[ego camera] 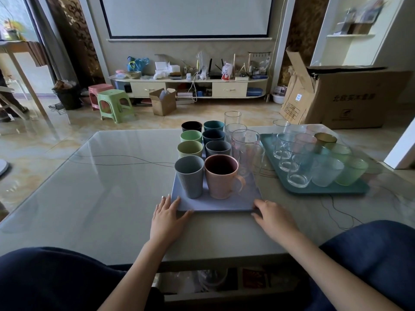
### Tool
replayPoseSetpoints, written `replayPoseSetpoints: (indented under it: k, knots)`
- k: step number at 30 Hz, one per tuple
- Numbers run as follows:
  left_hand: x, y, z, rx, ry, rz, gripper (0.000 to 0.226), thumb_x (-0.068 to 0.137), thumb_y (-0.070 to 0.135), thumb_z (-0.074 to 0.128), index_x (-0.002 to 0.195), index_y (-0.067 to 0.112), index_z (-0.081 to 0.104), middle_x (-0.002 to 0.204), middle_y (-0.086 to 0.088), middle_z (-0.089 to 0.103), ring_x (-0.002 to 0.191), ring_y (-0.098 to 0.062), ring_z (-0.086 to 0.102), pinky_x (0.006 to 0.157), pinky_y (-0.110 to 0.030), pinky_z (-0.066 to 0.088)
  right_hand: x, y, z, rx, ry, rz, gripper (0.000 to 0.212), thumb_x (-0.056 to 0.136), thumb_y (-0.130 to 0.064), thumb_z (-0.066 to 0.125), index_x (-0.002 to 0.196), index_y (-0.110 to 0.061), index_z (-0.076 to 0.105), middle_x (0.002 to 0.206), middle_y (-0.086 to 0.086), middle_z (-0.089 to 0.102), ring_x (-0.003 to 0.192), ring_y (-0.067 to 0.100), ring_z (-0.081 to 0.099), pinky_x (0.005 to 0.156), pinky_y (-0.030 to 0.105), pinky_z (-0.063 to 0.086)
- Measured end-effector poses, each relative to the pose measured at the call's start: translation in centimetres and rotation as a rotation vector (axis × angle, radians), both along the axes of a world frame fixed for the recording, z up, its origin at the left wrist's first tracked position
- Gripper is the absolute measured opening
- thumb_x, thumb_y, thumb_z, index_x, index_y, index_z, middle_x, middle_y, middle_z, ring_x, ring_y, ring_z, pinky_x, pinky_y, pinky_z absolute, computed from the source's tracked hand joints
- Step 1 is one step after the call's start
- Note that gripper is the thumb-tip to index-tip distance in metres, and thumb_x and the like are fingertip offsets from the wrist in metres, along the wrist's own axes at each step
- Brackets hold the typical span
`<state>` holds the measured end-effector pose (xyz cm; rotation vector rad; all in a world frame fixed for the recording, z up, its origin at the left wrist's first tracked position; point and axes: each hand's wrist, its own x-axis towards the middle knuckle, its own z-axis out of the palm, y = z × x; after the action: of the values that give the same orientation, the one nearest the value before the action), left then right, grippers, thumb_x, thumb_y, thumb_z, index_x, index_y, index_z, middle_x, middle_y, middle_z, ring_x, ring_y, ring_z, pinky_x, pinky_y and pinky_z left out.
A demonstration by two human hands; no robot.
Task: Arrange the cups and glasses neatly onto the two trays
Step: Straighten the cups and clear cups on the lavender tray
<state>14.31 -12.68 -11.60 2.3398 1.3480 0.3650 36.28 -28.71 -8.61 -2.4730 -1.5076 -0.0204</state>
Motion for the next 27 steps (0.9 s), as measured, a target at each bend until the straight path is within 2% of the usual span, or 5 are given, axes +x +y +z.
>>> replayPoseSetpoints:
  k: [10, 17, 19, 23, 27]
  knots:
    - [0.1, -0.3, 0.0, 0.040, -0.006, 0.003, 0.066, 0.089, 0.060, 0.039, 0.146, 0.026, 0.031, 0.157, -0.001, 0.017, 0.147, -0.018, 0.006, 0.119, -0.034, 0.004, 0.3, 0.3, 1.1, -0.090, -0.097, 0.015, 0.019, 0.095, -0.028, 0.047, 0.104, -0.016, 0.058, 0.108, 0.005, 0.065, 0.100, 0.029, 0.061, 0.078, 0.033, 0.043]
    - [0.2, 0.0, 0.5, -0.049, 0.022, -0.015, 0.069, 0.090, 0.058, 0.039, 0.148, 0.023, 0.025, 0.158, -0.004, 0.012, 0.147, -0.018, 0.000, 0.119, -0.037, 0.000, 1.3, 0.4, 0.3, -0.036, 0.114, 0.015, 0.012, 0.090, -0.021, 0.053, 0.095, -0.014, 0.062, 0.101, 0.008, 0.067, 0.091, 0.030, 0.063, 0.072, 0.035, 0.050]
    - [0.6, -0.1, 0.9, -0.119, -0.065, 0.008, 0.076, 0.089, 0.056, 0.047, 0.149, 0.018, 0.021, 0.159, -0.005, 0.012, 0.147, -0.018, -0.001, 0.120, -0.039, 0.001, 1.6, 0.2, 0.6, 0.040, 0.167, 0.000, 0.019, 0.088, -0.012, 0.051, 0.097, -0.018, 0.066, 0.104, 0.003, 0.069, 0.094, 0.027, 0.063, 0.071, 0.032, 0.048]
    - [1.6, -0.3, 2.7, -0.162, -0.356, 0.054, 0.096, 0.078, 0.045, 0.069, 0.150, 0.020, 0.011, 0.157, -0.003, 0.017, 0.144, -0.021, 0.016, 0.115, -0.042, 0.024, 1.1, 0.2, 2.7, 0.395, 0.126, 0.004, 0.021, 0.083, -0.001, 0.052, 0.091, -0.015, 0.066, 0.091, 0.000, 0.069, 0.079, 0.024, 0.063, 0.062, 0.031, 0.045]
    - [2.8, 0.8, 4.0, -0.174, -0.400, 0.025, 0.108, 0.069, 0.037, 0.079, 0.149, 0.018, 0.010, 0.154, -0.002, 0.026, 0.139, -0.020, 0.030, 0.109, -0.038, 0.033, 0.3, 2.3, 5.2, 0.557, 0.015, 0.140, 0.021, 0.079, -0.003, 0.053, 0.089, -0.017, 0.065, 0.093, -0.003, 0.069, 0.066, 0.023, 0.062, 0.053, 0.033, 0.050]
